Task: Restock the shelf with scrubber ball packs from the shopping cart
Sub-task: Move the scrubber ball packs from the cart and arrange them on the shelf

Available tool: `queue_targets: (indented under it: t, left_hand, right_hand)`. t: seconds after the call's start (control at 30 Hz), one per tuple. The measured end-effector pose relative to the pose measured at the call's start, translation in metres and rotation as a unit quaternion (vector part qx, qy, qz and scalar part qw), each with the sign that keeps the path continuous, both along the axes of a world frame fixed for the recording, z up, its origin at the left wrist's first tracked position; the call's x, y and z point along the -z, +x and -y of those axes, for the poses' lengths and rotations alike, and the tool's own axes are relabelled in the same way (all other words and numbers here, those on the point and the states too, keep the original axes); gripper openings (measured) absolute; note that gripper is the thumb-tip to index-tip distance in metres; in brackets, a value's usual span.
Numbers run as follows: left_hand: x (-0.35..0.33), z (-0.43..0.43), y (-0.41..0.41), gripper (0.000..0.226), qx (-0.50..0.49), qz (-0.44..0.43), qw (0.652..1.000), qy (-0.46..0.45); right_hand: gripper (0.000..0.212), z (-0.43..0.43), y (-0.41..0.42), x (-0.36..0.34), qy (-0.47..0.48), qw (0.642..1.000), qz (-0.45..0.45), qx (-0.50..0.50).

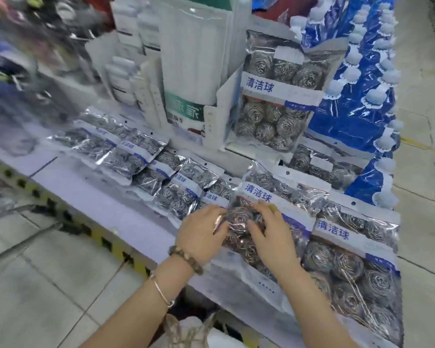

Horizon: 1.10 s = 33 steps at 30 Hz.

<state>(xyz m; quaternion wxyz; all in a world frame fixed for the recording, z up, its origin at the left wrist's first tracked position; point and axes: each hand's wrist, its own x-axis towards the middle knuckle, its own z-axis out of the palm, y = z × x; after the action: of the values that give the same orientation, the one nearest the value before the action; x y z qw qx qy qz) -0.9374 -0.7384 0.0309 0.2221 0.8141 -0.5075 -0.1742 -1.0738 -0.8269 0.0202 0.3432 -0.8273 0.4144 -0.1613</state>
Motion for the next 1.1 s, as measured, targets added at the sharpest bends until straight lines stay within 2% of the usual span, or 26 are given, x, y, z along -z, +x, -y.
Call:
queue_targets:
  t: [0.2, 0.4, 0.6, 0.83, 1.1]
  left_hand:
    - [0.011, -0.09, 0.053, 0.033, -0.168, -0.035, 0.985, 0.02]
    - [0.011, -0.183, 0.107, 0.031, -0.327, -0.062, 0.943, 0.026]
    - [0.017, -0.297, 0.167, 0.03, -0.441, -0.072, 0.894, 0.015]
    - [0.041, -0.41, 0.218, 0.029, -0.543, -0.09, 0.835, -0.015]
    - [0.049, -0.468, 0.279, 0.029, -0.606, -0.103, 0.787, -0.051]
  right_hand:
    - [0.036, -0.048, 0.081, 0.007, 0.02, 0.987, 0.006, -0.16]
    - [0.039, -0.11, 0.168, 0.011, 0.013, 0.959, -0.034, -0.279]
    - [0.041, -0.205, 0.262, 0.022, 0.011, 0.927, -0.063, -0.37]
    - [0.041, -0.299, 0.342, 0.036, 0.002, 0.883, -0.101, -0.459]
    - [0.041, -0.347, 0.428, 0.041, 0.032, 0.864, -0.106, -0.491]
